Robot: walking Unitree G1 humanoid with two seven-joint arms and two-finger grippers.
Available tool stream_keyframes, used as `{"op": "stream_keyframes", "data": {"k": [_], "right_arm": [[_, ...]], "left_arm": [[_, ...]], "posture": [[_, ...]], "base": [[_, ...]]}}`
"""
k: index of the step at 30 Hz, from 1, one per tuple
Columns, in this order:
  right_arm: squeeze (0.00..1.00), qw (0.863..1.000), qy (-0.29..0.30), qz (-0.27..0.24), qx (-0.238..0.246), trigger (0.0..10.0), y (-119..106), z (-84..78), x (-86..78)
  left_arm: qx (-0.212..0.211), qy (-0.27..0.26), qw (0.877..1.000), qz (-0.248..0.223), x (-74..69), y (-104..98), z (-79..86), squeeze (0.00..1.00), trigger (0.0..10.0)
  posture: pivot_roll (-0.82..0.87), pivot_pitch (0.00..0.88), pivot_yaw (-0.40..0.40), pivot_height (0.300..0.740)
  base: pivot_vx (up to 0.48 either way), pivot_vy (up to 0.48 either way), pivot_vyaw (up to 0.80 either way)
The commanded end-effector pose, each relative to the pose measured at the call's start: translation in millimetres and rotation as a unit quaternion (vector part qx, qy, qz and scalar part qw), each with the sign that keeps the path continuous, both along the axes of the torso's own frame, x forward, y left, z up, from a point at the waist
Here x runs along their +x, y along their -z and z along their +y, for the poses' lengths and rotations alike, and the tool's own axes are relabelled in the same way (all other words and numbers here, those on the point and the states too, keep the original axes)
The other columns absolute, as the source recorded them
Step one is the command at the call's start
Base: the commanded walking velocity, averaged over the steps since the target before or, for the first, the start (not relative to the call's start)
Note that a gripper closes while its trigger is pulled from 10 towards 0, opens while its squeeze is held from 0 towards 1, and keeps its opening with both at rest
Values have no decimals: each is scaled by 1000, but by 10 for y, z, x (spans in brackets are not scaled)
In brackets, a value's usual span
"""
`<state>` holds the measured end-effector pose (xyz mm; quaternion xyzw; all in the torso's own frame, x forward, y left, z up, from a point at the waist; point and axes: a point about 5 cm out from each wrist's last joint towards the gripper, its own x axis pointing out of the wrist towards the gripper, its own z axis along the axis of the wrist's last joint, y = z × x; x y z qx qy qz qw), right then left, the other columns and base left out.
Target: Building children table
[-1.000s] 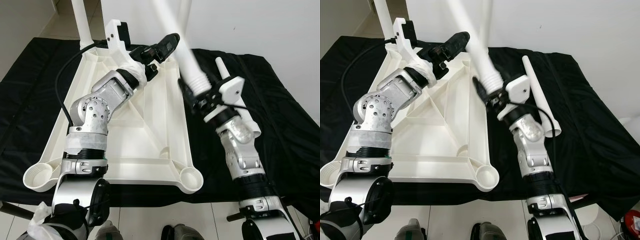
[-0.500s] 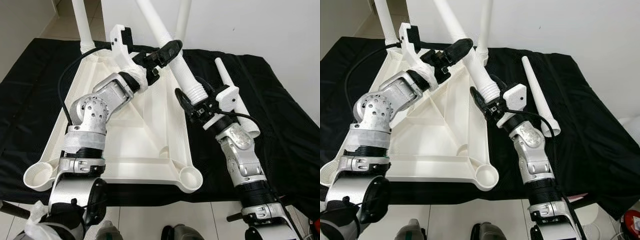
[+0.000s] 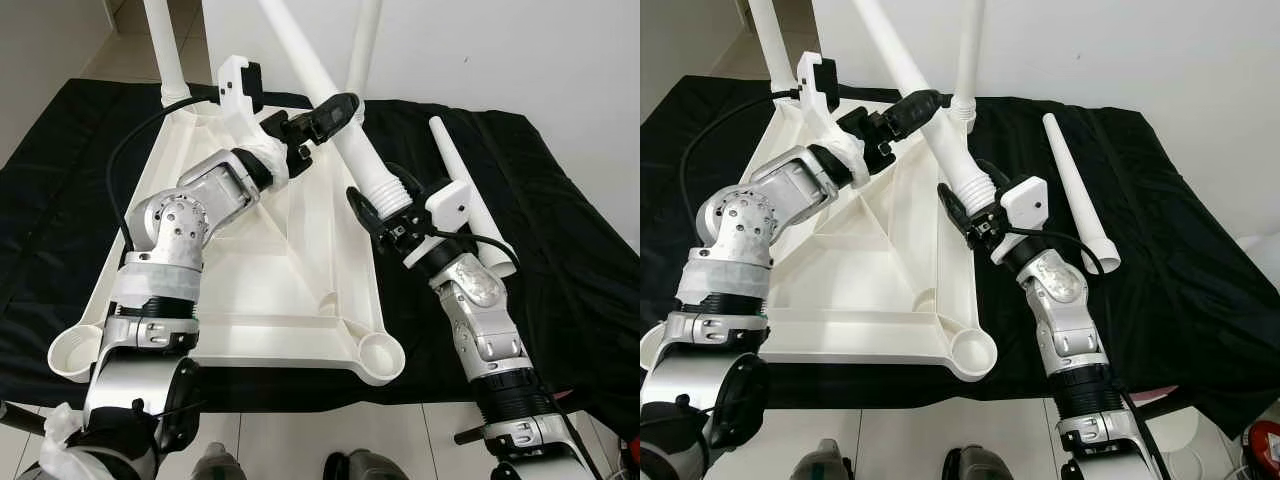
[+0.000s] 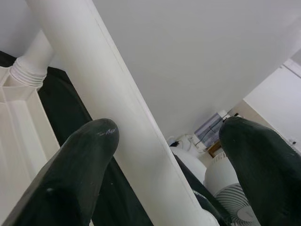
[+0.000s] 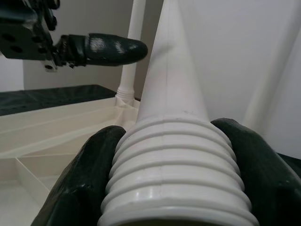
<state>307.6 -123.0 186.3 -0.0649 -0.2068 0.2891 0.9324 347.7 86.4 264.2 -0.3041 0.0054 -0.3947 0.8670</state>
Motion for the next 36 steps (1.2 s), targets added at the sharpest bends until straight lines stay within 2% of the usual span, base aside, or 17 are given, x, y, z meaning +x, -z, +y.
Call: {"op": "stream_keyframes", "data": {"k": [1, 5, 12, 22, 26, 32, 36], "right_arm": [[0, 1000, 19, -3, -1, 10000, 7, -45, 18], [0, 999, 45, -6, 0, 10000, 8, -66, 49], [0, 1000, 15, -10, 4, 10000, 0, -7, 13], [0, 1000, -15, -16, 15, 10000, -15, 76, -48], [0, 999, -33, -23, 13, 10000, -19, 136, -93], [0, 999, -46, -20, 8, 10000, 6, 178, -117], [0, 999, -53, -9, 1, 10000, 72, 193, -144]], "left_arm": [[-28, 128, 988, -76, -136, -54, -82, 0, 10000], [-7, 121, 990, -74, -128, -7, -58, 0, 10000], [0, 117, 991, -63, -110, 36, -59, 0, 10000], [12, 122, 991, -50, -97, 98, -141, 0, 10000], [25, 125, 991, -32, -78, 173, -202, 0, 10000], [24, 120, 992, -25, -48, 180, -209, 0, 10000], [13, 98, 995, -21, 51, 75, -144, 0, 10000]], "posture": [[56, 0, -31, 740], [59, 0, -33, 740], [58, 0, -31, 740], [51, 0, -25, 740], [50, 0, -22, 740], [52, 0, -21, 740], [59, 0, -20, 740]], "base": [[0, 0, 0], [0, 0, 0], [0, 0, 0], [0, 0, 0], [0, 0, 0], [0, 0, 0], [0, 0, 0]]}}
